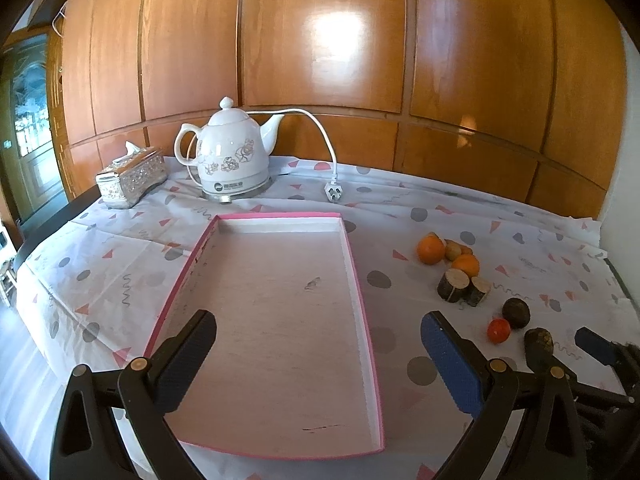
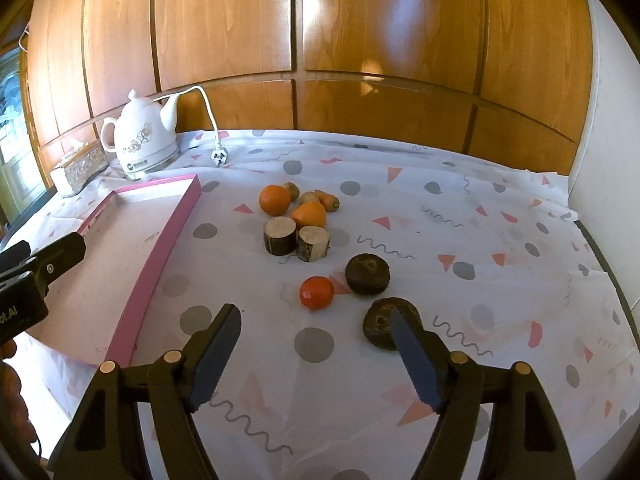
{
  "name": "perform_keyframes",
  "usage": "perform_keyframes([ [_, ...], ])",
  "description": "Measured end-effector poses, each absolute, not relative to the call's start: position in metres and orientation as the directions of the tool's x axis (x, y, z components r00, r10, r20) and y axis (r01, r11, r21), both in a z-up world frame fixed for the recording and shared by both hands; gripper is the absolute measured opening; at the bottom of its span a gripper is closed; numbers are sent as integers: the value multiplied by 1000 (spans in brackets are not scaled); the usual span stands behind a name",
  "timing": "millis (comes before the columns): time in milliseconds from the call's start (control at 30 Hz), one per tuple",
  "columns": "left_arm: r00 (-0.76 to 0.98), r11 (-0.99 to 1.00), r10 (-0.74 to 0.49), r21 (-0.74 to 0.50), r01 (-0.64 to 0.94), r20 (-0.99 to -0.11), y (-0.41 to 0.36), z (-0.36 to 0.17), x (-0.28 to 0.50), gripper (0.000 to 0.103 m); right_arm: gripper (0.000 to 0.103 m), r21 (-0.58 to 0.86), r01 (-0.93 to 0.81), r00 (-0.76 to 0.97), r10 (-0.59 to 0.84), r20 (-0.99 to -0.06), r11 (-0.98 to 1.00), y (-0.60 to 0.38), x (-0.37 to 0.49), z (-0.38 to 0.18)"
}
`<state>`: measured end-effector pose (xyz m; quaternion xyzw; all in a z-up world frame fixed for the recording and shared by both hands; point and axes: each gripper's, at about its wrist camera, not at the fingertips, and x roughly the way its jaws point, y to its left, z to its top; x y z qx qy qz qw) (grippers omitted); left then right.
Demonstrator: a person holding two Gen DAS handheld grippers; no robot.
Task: Organize fruits
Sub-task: 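Move the right gripper toward the large dark brown round fruit, then close the right gripper around the dark brown round fruit and lift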
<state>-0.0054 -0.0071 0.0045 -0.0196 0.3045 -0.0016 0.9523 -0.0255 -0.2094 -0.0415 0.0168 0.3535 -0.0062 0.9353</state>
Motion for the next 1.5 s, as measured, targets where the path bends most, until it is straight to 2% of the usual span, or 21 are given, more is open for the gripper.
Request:
perform_keyframes([
  [333,813,999,-34,-35,17,-581,-13,4,-5,103,75,33,23,747,5,-665,999,-221,-29,-42],
  [967,807,997,-72,-17,77,-586,-28,2,-2,103,74,62,3,724,41,-689,998,-244,-35,-52],
  [1233,770,974,-221,-87,211,-599,-43,0,-2,103,73,109,33,698,55,-714,993,-271,-40,-64],
  [1367,732,957,-268,-82,280,-626,-60,-5,1,103,73,147,39,674,82,-734,988,-285,-36,-73],
  [1433,712,948,-286,-84,306,-641,-66,-9,3,103,67,151,30,663,93,-743,988,-285,-31,-78],
  [1500,693,941,-303,-91,326,-654,-70,-11,7,103,65,154,29,656,97,-748,988,-286,-27,-82],
])
